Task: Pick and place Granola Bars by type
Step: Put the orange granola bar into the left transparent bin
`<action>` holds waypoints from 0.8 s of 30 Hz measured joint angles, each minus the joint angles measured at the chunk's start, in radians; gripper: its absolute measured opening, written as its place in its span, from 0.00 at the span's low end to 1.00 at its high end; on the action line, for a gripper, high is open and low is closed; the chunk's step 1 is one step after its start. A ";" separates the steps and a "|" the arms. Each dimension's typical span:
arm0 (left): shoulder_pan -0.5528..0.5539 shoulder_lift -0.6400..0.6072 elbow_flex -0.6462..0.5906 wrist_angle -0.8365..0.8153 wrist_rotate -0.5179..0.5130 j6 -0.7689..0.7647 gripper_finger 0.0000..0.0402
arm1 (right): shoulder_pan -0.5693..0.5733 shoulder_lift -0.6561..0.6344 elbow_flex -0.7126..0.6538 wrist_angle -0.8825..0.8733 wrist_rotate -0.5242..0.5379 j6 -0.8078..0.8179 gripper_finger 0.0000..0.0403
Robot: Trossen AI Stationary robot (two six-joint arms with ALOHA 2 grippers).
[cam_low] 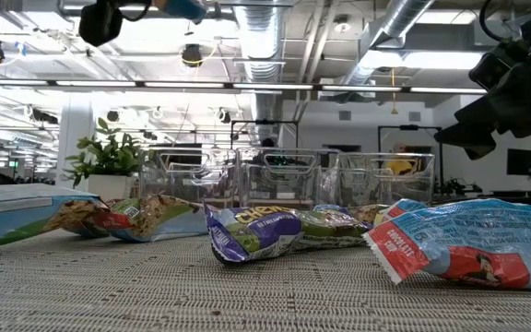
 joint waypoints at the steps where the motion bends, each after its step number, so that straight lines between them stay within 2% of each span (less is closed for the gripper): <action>1: 0.000 -0.005 0.000 -0.005 -0.010 0.005 0.00 | 0.000 0.000 0.000 0.000 0.000 0.000 0.56; 5: 0.017 -0.010 0.000 -0.011 -0.061 0.031 0.00 | 0.000 0.000 0.000 0.000 0.000 0.000 0.56; 11: 0.148 -0.024 -0.001 -0.015 -0.047 0.137 0.00 | 0.000 0.000 0.000 0.000 0.000 0.000 0.56; 19: 0.442 -0.040 0.000 -0.046 -0.015 0.382 0.00 | 0.000 0.000 0.000 0.000 0.000 0.000 0.56; 22: 0.572 -0.031 0.000 -0.057 0.041 0.462 0.00 | 0.000 0.000 0.000 0.000 0.000 0.000 0.56; 24: 0.651 -0.011 -0.001 -0.076 0.116 0.497 0.00 | 0.000 0.000 0.000 0.000 0.000 0.000 0.56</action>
